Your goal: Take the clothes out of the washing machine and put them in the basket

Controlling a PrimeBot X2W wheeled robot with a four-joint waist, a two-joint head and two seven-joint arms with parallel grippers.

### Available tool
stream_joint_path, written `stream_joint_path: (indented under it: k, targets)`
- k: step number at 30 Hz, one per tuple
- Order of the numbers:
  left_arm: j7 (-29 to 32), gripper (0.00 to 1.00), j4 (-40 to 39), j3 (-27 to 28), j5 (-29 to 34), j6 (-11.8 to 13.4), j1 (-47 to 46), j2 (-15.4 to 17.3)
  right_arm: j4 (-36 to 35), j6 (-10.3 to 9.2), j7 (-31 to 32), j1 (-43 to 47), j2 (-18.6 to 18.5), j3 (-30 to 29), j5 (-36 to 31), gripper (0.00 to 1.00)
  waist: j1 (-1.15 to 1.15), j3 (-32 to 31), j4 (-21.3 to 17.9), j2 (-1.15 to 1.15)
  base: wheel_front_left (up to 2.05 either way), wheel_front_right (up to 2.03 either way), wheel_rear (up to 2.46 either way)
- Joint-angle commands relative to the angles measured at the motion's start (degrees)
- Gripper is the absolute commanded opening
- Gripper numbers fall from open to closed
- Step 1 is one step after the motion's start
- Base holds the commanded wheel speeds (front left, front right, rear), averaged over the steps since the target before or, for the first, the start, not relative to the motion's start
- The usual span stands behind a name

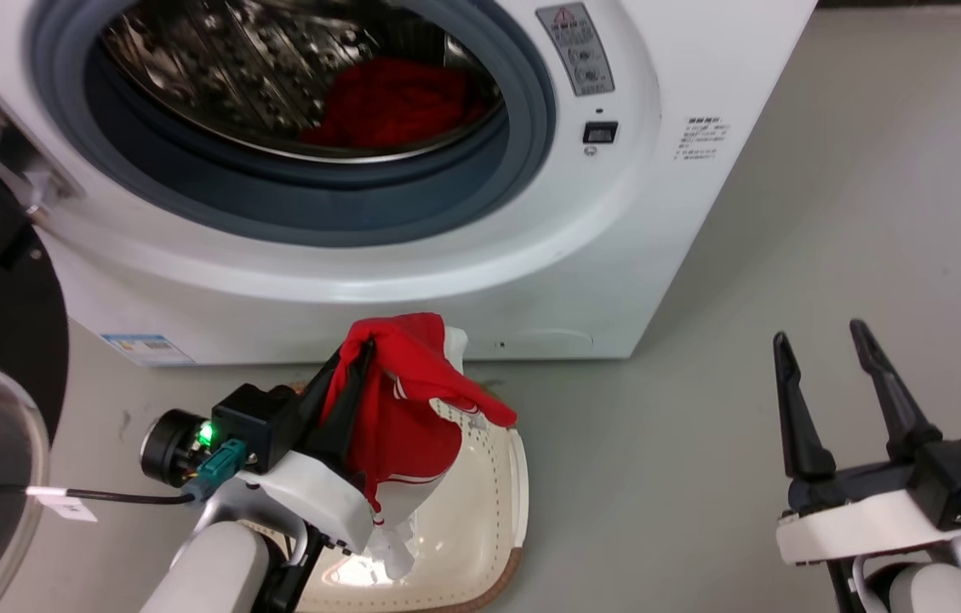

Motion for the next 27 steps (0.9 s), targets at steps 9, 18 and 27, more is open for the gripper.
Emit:
stream_joint_path:
  k: [9,18,27]
  targets:
    - [-3.90,0.00,18.13,-1.00,-0.97,-2.71,-7.14,-2.72,-1.85,-0.04,-0.12,-6.19,0.04,-0.63,0.31,1.00,0.00,13.04,-3.14,0.00,0.00,0.00,0.00]
    - [-5.76,0.00,37.53,-1.69,-1.39,-4.68,-16.69,-4.63,-3.23,-0.04,-0.12,-10.71,0.05,-1.02,1.62,1.00,0.00,22.51,-5.58,0.00,0.00,0.00,0.00]
    - [-4.71,0.00,55.80,-4.27,0.15,-5.36,-27.94,-5.75,-5.02,-0.04,-0.12,-13.89,0.06,-2.04,2.17,1.00,0.00,30.44,-6.82,0.00,0.00,0.00,0.00]
